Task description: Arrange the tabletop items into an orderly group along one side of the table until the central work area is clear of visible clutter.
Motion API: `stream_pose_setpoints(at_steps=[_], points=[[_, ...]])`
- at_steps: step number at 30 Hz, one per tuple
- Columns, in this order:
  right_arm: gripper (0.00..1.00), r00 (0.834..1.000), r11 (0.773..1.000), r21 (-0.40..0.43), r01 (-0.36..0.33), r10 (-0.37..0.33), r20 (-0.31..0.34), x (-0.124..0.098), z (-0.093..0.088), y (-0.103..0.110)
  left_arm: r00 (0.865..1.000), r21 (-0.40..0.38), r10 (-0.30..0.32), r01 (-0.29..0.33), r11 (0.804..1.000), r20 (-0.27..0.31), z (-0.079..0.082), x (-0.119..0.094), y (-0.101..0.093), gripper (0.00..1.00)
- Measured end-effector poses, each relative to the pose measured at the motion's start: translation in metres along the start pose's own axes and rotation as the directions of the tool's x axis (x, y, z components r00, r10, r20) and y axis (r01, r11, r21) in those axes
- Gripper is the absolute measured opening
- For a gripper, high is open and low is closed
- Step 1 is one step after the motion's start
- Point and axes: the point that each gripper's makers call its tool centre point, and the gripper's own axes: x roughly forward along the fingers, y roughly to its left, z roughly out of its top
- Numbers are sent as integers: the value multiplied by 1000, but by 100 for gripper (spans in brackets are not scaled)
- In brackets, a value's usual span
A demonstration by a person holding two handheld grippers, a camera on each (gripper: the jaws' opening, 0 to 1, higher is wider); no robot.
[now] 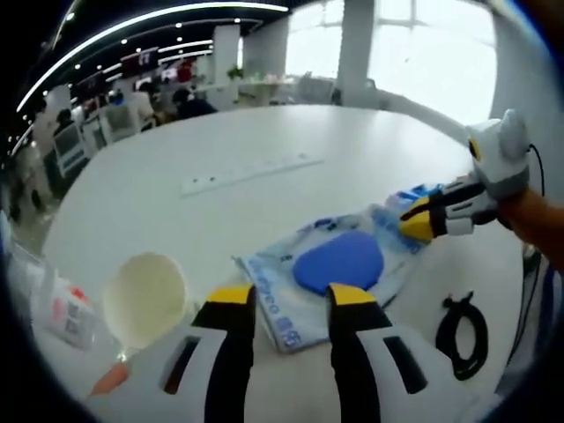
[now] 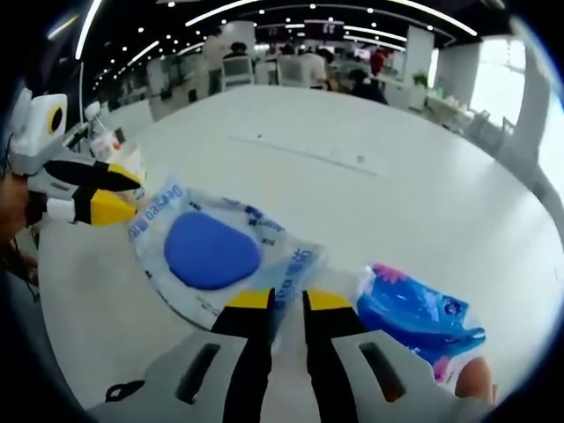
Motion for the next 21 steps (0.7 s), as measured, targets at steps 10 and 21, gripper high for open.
stream_pose_setpoints(at_steps=[10,21], points=[[39,997,1000,-15,4,-3,71,-5,9,1,998,1,-61,61,998,34,5,-1,-16,48],[57,992,1000,-18,-11,14,122,-10,12,6,989,-25,-141,142,990,47,-1,-2,-32,64]])
